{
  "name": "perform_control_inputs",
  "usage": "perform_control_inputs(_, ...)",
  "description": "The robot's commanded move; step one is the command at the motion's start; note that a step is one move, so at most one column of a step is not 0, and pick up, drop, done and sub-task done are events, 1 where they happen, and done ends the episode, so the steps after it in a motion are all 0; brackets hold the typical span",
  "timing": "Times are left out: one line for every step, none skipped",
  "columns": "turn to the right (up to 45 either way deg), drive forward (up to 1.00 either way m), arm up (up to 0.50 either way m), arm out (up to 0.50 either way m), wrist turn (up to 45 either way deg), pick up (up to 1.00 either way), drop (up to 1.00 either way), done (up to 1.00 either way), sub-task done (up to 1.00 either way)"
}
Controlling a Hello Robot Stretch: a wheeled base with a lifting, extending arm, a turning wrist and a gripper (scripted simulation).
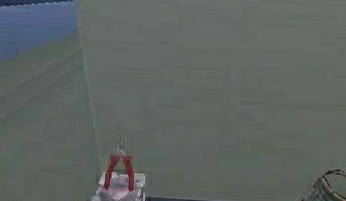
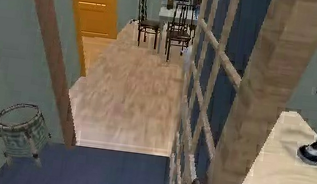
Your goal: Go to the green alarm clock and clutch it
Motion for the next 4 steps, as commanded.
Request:
perform_control_inputs(45.0, 0.00, 0.00, 0.00, 0.0, 0.00, 0.00, 0.00, 0.00)
perform_control_inputs(0.0, 0.40, 0.00, 0.00, 0.0, 0.00, 0.00, 0.00, 0.00)
perform_control_inputs(42.0, 0.00, 0.00, 0.00, 0.0, 0.00, 0.00, 0.00, 0.00)
perform_control_inputs(0.0, 1.00, 0.00, 0.00, 0.0, 0.00, 0.00, 0.00, 0.00)
